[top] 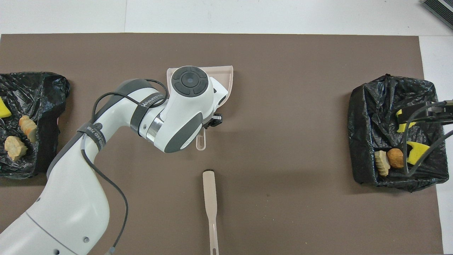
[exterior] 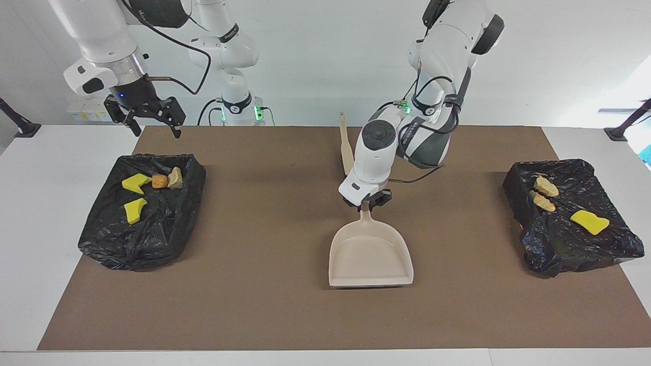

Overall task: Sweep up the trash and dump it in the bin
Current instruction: 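Place the dustpan at the table center with the left gripper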

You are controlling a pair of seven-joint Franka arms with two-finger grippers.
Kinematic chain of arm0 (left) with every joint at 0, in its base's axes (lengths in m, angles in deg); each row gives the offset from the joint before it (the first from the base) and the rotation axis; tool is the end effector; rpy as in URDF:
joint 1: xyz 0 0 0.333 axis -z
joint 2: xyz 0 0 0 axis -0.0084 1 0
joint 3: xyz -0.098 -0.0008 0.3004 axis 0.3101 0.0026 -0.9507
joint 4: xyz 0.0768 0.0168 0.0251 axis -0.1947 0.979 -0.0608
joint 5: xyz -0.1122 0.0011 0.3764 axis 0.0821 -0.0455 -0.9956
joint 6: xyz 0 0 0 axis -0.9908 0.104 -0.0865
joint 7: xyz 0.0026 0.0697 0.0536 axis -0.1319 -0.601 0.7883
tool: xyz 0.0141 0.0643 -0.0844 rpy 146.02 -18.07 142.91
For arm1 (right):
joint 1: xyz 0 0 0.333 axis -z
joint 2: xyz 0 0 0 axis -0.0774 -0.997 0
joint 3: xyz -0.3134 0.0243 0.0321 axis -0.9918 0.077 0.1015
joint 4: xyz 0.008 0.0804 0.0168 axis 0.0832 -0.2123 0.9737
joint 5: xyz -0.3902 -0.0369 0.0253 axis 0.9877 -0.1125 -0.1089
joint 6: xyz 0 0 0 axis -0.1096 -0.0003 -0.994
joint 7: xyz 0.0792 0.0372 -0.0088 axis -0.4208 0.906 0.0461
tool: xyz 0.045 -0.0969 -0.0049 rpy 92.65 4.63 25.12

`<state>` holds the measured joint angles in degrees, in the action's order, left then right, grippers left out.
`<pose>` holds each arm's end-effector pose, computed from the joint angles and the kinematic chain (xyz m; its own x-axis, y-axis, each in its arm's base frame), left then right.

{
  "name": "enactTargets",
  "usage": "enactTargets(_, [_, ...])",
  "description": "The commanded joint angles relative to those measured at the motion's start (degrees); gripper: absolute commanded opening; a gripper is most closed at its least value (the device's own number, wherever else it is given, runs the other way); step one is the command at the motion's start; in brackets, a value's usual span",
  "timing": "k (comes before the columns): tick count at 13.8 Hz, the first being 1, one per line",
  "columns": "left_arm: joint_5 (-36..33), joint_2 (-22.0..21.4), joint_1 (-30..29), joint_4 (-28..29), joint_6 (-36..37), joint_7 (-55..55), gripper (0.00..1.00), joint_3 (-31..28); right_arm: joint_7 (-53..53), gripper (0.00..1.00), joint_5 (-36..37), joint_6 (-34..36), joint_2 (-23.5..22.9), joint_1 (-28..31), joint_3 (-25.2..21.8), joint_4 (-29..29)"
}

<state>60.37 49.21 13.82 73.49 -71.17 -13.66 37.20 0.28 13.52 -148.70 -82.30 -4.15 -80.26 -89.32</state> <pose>0.5676 -0.3839 0.3628 0.9955 -0.0555 -0.0767 -0.0568 -0.9983 -0.0148 0.5441 -0.0252 0.6311 0.9984 -0.0555 0.0117 -0.0557 -0.9983 0.0190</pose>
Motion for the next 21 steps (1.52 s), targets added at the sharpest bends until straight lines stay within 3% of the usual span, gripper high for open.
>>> enactTargets(1, [-0.7, 2.8, 1.3, -3.7, 0.2, 1.2, 0.0, -0.3, -0.8, 1.0, -1.1, -0.5, 0.9, 0.4, 0.3, -1.1])
enactTargets(5, [-0.7, 2.8, 1.4, -3.4, 0.0, 1.1, 0.0, -0.2, -0.8, 1.0, -1.1, -0.6, 0.9, 0.4, 0.3, -1.1])
enactTargets(8, [-0.7, 2.9, 1.3, -3.4, -1.0, 1.1, 0.23, -0.2, -0.8, 1.0, -1.1, -0.5, 0.9, 0.4, 0.3, -1.1])
enactTargets(12, [-0.8, 2.9, 1.3, -3.3, -1.0, 1.2, 0.35, -0.2, -0.8, 1.0, -1.1, -0.5, 0.9, 0.4, 0.3, -1.1])
enactTargets(13, [-0.8, 2.9, 1.3, -3.3, -1.0, 1.2, 0.43, -0.2, -0.8, 1.0, -1.1, -0.5, 0.9, 0.4, 0.3, -1.1])
enactTargets(17, [-0.8, 2.7, 0.5, -3.4, -2.1, 1.2, 0.94, -0.3, -0.8, 1.0, -1.1, -0.5, 0.9, 0.4, 0.3, -1.1])
enactTargets(18, [-1.3, 2.2, 0.5, -3.4, -2.0, 1.1, 1.0, -0.3, -0.8, 1.0, -1.1, -0.6, 0.9, 0.4, 0.3, -1.1])
enactTargets(21, [-2.1, -0.2, -1.6, -2.7, -1.3, 0.5, 1.0, -0.3, -0.8, 1.0, -1.1, -0.6, 0.9, 0.4, 0.3, -1.1])
